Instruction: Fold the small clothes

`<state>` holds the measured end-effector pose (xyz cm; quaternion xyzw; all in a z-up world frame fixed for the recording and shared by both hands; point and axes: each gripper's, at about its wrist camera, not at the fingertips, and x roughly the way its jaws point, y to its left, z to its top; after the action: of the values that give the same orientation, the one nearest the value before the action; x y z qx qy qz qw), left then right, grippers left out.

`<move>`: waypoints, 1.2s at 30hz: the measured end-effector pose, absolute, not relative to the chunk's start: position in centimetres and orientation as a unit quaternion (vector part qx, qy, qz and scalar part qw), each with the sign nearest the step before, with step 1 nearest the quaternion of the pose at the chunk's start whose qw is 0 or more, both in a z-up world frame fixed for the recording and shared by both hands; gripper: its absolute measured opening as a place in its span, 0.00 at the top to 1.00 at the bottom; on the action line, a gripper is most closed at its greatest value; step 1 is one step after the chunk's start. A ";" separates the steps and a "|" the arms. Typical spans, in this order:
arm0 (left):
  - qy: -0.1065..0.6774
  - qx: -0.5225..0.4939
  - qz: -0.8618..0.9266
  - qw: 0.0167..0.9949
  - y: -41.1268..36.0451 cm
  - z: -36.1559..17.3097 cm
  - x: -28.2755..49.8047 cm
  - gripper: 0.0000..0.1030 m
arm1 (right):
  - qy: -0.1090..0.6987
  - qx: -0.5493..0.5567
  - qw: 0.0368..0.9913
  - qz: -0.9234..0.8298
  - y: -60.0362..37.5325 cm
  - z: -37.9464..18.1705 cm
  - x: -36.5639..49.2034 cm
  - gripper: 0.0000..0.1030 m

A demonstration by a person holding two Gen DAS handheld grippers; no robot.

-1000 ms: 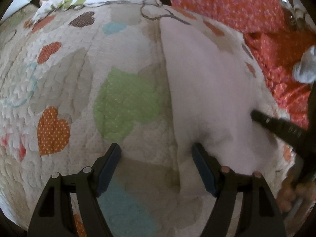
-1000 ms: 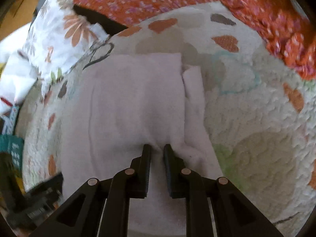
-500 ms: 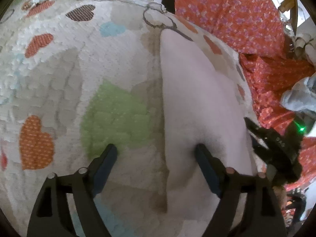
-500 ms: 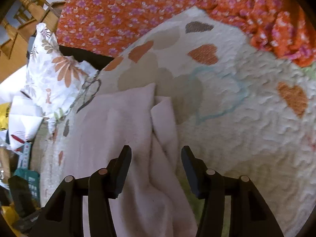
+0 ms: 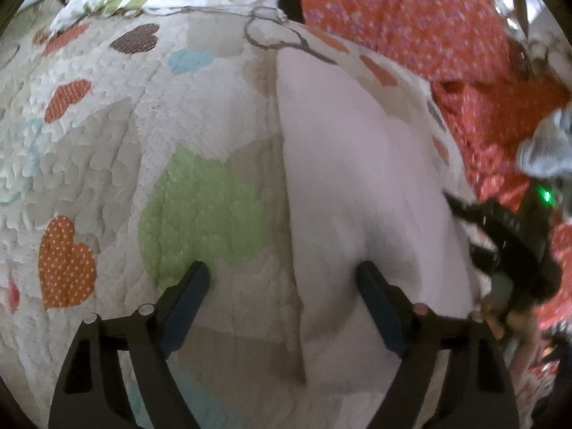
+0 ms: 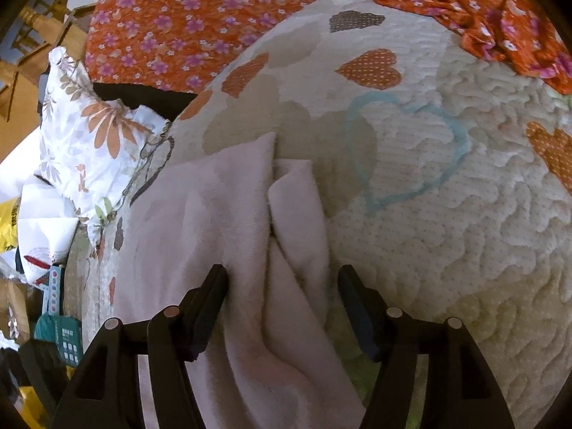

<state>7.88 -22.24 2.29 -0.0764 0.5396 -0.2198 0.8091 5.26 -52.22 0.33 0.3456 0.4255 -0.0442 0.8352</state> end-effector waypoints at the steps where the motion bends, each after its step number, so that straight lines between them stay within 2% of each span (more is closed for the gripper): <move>1: 0.539 -0.068 -0.222 0.810 -22.4 2.3 7.6 0.22 | 0.426 0.350 0.833 -0.045 -52.3 0.3 5.2 0.33; 22: 0.528 0.030 -0.259 0.808 -19.9 2.1 1.8 0.24 | 0.417 0.374 0.825 -0.075 -53.5 1.6 1.8 0.33; 29: 0.508 0.100 -0.264 0.814 -19.6 1.9 -1.1 0.24 | 0.406 0.363 0.834 -0.090 -53.6 2.9 0.5 0.33; 36: 0.502 0.058 -0.241 0.828 -17.4 2.9 -2.8 0.24 | 0.368 0.295 0.873 -0.125 -51.5 6.4 -2.6 0.33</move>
<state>-2.78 -17.37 2.85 0.0585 0.5022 -0.2410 0.8284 -2.56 -51.50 6.44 0.2954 0.3679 -0.1249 0.8728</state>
